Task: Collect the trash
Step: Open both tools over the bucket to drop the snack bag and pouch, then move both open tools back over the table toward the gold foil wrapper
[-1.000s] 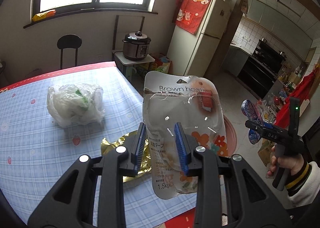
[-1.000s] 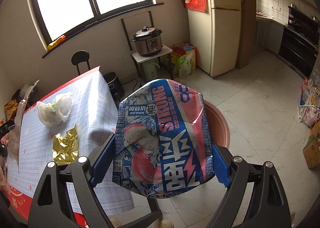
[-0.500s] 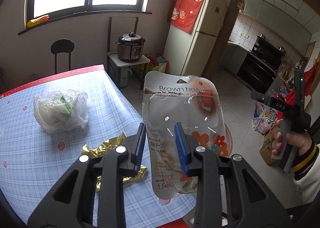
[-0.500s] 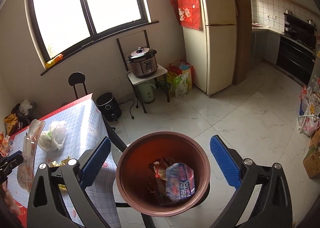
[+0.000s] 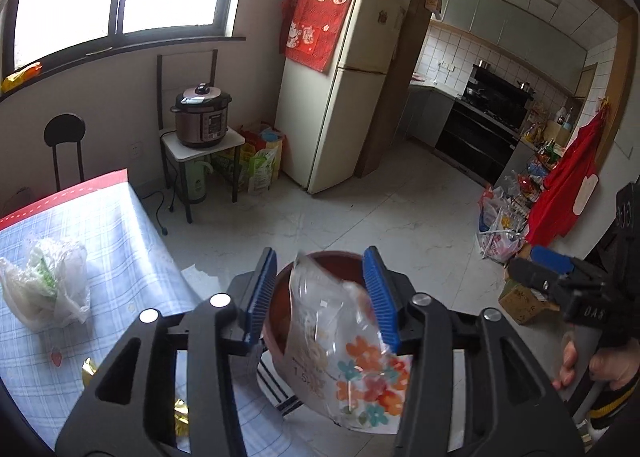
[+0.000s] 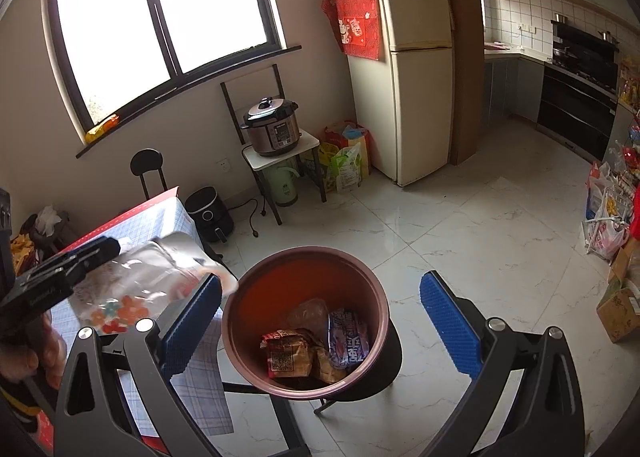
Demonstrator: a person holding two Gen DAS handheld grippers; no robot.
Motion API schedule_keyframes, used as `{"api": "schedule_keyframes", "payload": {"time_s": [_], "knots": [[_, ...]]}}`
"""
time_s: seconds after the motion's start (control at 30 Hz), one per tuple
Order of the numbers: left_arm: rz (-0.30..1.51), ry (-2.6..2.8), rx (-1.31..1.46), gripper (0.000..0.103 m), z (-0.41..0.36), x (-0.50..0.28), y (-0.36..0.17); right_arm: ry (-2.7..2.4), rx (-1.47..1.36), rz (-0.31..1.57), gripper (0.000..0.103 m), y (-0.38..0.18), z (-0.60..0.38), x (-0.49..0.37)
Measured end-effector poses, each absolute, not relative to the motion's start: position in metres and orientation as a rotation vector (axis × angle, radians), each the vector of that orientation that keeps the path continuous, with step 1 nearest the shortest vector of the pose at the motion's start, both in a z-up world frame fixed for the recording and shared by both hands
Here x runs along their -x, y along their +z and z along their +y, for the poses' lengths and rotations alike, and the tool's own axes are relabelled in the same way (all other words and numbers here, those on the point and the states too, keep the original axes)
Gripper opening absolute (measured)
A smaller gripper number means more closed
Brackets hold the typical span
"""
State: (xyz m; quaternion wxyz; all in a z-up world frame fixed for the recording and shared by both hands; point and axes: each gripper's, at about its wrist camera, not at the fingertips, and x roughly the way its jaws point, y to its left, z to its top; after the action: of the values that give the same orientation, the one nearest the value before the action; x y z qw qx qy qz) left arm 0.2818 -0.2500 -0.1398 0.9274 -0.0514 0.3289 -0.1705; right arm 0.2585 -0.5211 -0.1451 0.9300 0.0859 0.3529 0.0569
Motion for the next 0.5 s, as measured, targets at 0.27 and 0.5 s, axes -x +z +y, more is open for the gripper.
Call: {"api": "schedule_keyframes", "payload": {"time_s": [0.27, 0.5], "knots": [[0.631, -0.332, 0.106, 0.065, -0.236, -0.277, -0.115, 0.127, -0.195, 0.717, 0.098, -0.144, -0.523, -0.246], [0.640, -0.229, 0.113, 0.097, -0.191, -0.252, -0.106, 0.140, -0.186, 0.711, 0.098, -0.137, -0.512, -0.241]]}}
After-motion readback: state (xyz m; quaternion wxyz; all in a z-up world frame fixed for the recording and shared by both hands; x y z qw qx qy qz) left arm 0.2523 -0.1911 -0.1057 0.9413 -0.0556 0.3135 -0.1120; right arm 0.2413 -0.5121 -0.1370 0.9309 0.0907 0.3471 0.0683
